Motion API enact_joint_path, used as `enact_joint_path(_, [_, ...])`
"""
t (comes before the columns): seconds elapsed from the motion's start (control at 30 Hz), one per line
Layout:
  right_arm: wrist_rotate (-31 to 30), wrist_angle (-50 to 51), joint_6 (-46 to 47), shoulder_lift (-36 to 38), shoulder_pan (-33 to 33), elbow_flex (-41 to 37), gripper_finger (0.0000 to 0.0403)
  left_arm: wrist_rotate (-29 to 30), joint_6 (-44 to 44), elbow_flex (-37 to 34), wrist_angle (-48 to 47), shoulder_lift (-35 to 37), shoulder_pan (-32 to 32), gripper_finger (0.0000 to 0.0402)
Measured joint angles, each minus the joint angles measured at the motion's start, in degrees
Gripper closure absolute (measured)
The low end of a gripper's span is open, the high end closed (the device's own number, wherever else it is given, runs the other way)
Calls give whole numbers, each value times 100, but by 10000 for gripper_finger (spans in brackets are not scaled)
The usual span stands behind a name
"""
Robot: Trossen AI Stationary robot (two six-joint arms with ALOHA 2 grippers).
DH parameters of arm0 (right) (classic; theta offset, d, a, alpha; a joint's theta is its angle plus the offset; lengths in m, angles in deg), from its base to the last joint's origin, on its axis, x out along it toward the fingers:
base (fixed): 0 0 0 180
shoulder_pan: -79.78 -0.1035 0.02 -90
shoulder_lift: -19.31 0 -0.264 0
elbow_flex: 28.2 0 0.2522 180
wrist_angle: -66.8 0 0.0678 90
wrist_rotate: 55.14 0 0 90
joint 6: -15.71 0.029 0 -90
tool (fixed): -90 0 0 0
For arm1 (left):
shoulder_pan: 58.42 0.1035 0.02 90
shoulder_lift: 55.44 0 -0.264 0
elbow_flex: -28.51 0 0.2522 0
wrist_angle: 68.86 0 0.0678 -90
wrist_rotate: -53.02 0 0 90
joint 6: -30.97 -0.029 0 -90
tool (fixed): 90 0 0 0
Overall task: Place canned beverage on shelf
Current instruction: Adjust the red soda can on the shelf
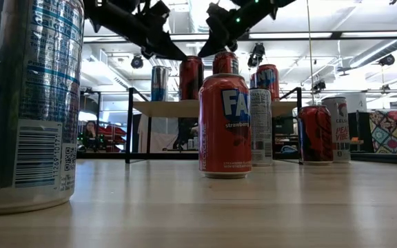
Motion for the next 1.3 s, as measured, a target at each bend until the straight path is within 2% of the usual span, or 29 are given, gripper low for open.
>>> enact_joint_path(0.1, [-1, -4, 5, -65, 0, 0, 390, 55, 33, 0, 11, -50, 9, 402])
enact_joint_path(0.3, [2, 21, 63, -66, -19, 0, 390, 1116, 38, 0, -29, -91, 4, 402])
enact_joint_path(0.57, [27, 134, 209, -55, -44, 0, 390, 1766, -2, 0, -34, -91, 2, 402])
enact_joint_path(0.8, [142, 131, 168, -55, -76, 0, 390, 2728, 95, 20, -1, -79, 7, 402])
enact_joint_path(0.9, [148, 109, 164, -30, -79, 0, 390, 2585, 86, 71, -8, -27, -4, 402])
enact_joint_path(1.13, [148, 151, 20, 286, -79, 0, 390, 1736, 53, 109, 78, 236, -24, 402])
enact_joint_path(1.3, [154, 438, -156, 630, -79, 0, 390, 570, -114, 106, 678, 348, -22, 402])
